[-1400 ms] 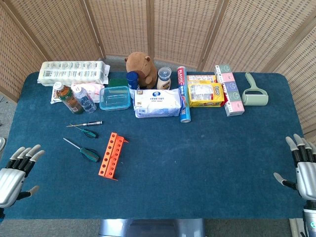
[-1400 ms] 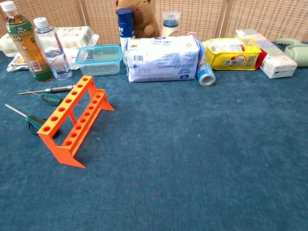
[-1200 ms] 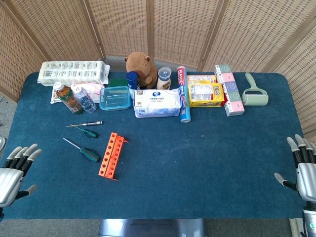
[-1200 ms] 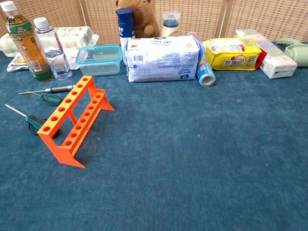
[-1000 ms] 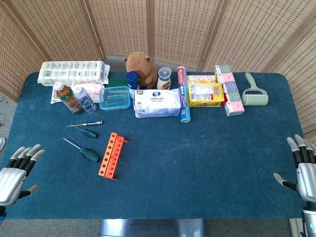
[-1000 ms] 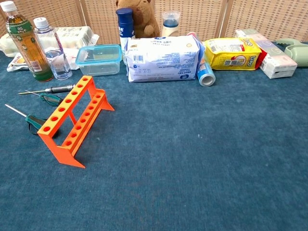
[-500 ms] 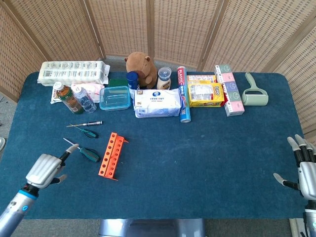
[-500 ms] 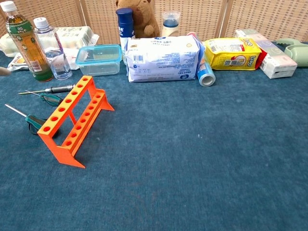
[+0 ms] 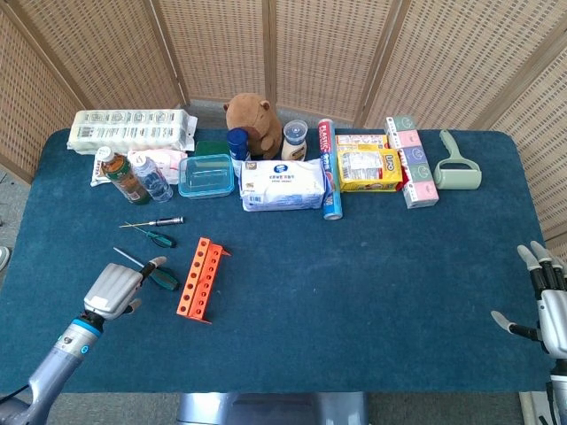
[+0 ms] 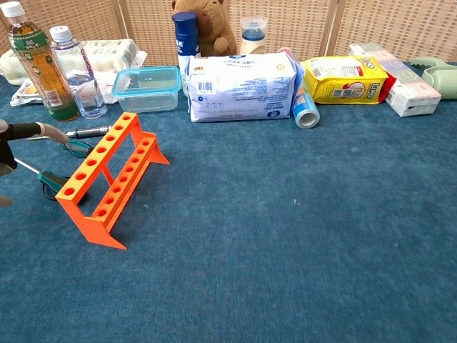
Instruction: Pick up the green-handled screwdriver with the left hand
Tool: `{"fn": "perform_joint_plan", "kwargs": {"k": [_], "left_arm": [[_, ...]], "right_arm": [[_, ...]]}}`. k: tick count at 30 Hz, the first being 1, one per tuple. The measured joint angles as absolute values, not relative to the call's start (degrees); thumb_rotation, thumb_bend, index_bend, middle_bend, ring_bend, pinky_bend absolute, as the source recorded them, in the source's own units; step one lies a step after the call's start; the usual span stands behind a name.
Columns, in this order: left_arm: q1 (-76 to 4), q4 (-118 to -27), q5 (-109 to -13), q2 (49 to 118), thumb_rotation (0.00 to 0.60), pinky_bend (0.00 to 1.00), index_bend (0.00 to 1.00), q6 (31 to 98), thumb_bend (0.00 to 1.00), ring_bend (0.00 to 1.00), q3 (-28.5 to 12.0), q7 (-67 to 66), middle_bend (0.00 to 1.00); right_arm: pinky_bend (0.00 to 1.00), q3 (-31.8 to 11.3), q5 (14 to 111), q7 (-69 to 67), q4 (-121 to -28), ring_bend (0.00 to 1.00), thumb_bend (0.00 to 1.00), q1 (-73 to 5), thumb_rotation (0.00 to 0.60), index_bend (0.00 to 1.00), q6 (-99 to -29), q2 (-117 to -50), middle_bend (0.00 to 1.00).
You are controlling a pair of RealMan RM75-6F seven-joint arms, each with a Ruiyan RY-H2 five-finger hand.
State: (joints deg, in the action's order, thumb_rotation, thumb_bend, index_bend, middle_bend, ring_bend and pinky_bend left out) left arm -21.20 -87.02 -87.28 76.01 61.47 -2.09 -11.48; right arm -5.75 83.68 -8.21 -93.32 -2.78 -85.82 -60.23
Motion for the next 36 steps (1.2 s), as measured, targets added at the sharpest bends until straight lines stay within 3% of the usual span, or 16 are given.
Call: {"fn": "perform_joint_plan", "kwargs": {"k": [4, 12, 36], "left_arm": [[-22.7, -86.1, -85.8, 77.3, 0.6, 0.99, 0.27, 60.0, 0.24, 0.87, -2.6, -10.9, 0.94], [-23.9, -85.6, -83.0, 78.9, 0.6, 0.99, 0.31, 58.6, 0.25, 0.87, -2.9, -13.8, 0.94], [-27.1, -81.3, -77.5, 85.5, 0.6, 0.99, 0.32, 56.8, 0.3, 0.87, -3.4, -20.1, 0.94]], "right_arm": [[0.0, -5.6, 83.9, -8.3, -93.5, 0.0, 0.17, -2.8, 0.6, 0.04, -85.7, -60.1, 0.0], [0.0, -5.6, 83.6, -8.7, -93.5, 0.0, 0.17, -2.9, 0.6, 0.04, -85.4, -60.0, 0.0], [0.0, -5.5, 83.3, -10.8, -93.9, 0.0, 0.17, -3.0, 0.6, 0.04, -84.5, -58.8, 0.0]]}}
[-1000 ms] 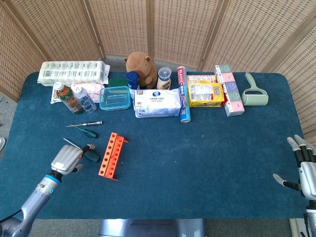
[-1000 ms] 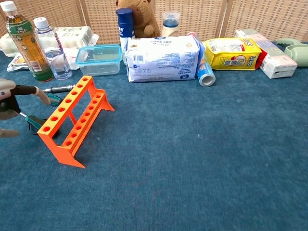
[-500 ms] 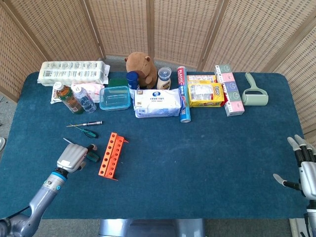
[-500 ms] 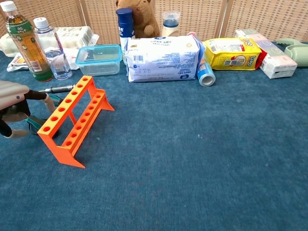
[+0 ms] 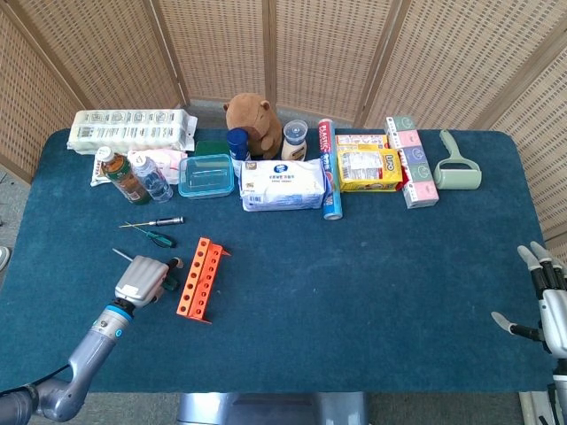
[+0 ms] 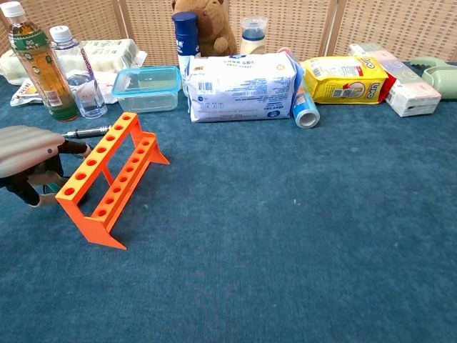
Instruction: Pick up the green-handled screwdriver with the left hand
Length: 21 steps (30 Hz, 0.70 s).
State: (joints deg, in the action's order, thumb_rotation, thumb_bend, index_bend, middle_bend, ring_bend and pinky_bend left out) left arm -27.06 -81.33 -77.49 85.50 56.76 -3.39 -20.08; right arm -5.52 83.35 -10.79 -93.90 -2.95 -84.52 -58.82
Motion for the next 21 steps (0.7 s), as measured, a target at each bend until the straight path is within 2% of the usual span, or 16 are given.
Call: {"fn": "perform_joint_plan", "kwargs": {"k": [21], "left_arm": [[-27.5, -82.5, -74.5, 85.7, 0.6, 0.99, 0.36, 57.0, 0.32, 0.87, -2.3, -22.7, 0.94]], "right_arm": [[0.0, -5.4, 83.5, -11.9, -93.7, 0.0, 0.17, -3.0, 0.6, 0.04, -84.2, -58.6, 0.0]]}}
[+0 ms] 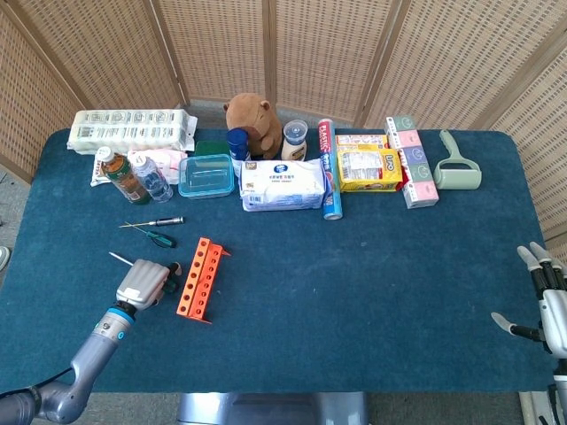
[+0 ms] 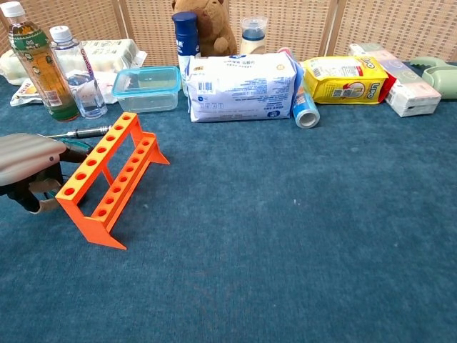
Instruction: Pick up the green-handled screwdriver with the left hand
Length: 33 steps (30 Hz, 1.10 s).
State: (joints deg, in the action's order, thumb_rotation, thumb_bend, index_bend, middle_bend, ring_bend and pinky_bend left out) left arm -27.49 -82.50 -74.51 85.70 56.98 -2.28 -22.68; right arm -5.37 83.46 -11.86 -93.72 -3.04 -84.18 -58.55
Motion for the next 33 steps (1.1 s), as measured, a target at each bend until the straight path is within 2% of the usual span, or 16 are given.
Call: {"fn": "perform_joint_plan", "kwargs": {"k": [12, 33], "left_arm": [[-27.1, -84.7, -74.6, 83.5, 0.6, 0.99, 0.36, 58.9, 0.32, 0.87, -2.0, -22.9, 0.94], [-28.0, -84.0, -72.9, 84.7, 0.6, 0.99, 0.36, 58.3, 0.31, 0.87, -1.5, -24.5, 0.94]], "right_arm": [[0.0, -5.4, 83.5, -12.1, -93.7, 0.0, 0.17, -3.0, 0.6, 0.04, -84.3, -58.5, 0.0], [0.0, -5.3, 83.4, -12.7, -93.7, 0.0, 0.17, -3.0, 0.6, 0.04, -84.0, -58.2, 0.0]]}}
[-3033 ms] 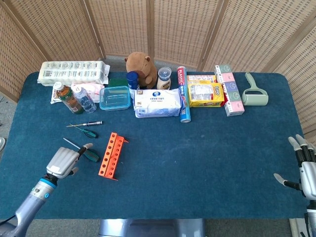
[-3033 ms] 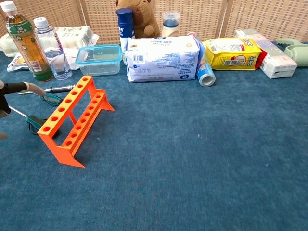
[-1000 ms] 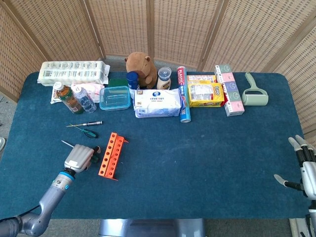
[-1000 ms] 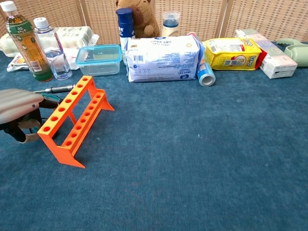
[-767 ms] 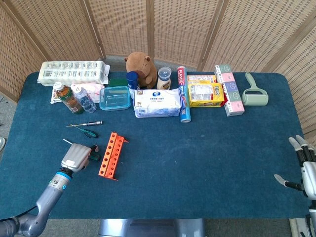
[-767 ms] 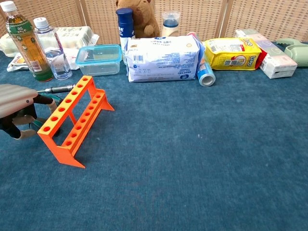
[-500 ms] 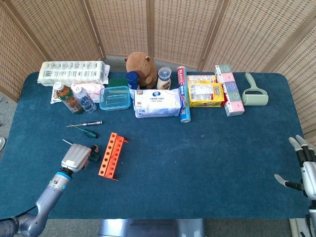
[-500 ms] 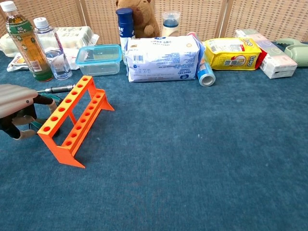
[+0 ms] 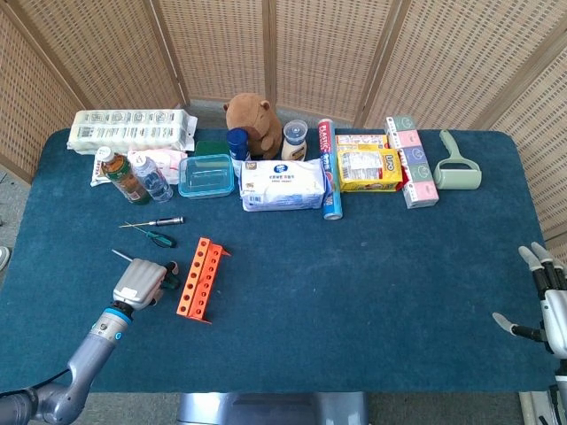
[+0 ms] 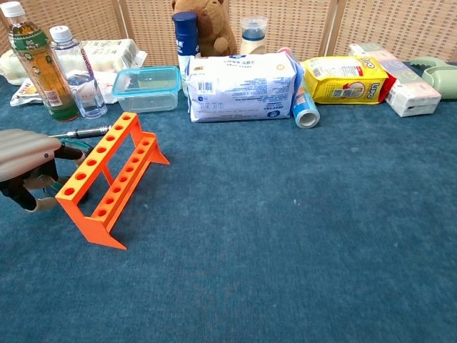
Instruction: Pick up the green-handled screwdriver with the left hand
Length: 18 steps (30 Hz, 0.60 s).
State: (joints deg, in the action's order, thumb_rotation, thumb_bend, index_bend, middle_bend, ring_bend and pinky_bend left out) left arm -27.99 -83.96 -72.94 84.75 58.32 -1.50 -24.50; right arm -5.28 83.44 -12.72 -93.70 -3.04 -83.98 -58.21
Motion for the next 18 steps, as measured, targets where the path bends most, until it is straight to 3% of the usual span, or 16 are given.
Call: {"fn": "perform_joint_plan", "kwargs": {"k": [18], "left_arm": [[-28.5, -83.3, -71.2, 85.6, 0.6, 0.99, 0.36, 57.8, 0.37, 0.87, -1.4, -25.3, 0.94]], "right_arm": [[0.0, -5.2, 83.3, -12.8, -93.9, 0.0, 0.17, -3.1, 0.6, 0.03, -83.7, -58.1, 0.0]]}}
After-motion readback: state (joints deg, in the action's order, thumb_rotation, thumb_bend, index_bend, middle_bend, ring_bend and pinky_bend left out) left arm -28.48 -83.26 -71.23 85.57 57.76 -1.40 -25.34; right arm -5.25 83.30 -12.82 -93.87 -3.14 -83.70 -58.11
